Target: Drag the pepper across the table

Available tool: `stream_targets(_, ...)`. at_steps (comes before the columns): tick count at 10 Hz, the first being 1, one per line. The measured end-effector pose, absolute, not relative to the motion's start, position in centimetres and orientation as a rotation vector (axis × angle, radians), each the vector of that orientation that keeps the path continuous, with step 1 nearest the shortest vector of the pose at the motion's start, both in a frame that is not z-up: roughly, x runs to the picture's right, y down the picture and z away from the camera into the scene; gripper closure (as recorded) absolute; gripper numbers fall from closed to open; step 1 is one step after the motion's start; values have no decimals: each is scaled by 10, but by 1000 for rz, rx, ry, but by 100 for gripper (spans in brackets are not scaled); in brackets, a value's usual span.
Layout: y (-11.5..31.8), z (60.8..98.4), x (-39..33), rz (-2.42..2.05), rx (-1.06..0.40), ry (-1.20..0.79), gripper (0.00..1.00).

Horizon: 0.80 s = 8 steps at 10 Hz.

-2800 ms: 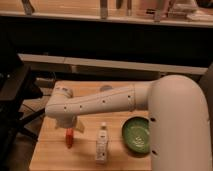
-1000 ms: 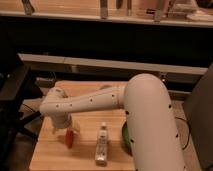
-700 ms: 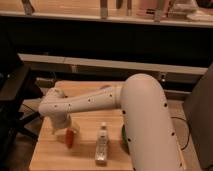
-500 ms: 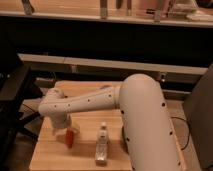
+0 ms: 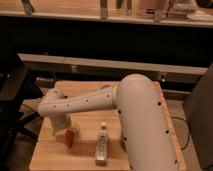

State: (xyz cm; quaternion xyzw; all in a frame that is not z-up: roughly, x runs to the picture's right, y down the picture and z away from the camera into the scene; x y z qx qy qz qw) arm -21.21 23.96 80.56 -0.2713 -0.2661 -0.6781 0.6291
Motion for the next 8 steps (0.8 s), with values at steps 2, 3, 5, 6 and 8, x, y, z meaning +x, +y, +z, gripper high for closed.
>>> stream_targets(2,240,807,-213,-1561,-625,-610,20)
stream_targets(3,241,807,-213,-1564,-625,-610,20)
stream_targets(5,242,808,-212,-1568,-630,-612,20)
stream_targets(6,242,810,-210,-1571,-633,-610,20)
stream_targets(8,244,811,-208,-1583,-635,-611,20)
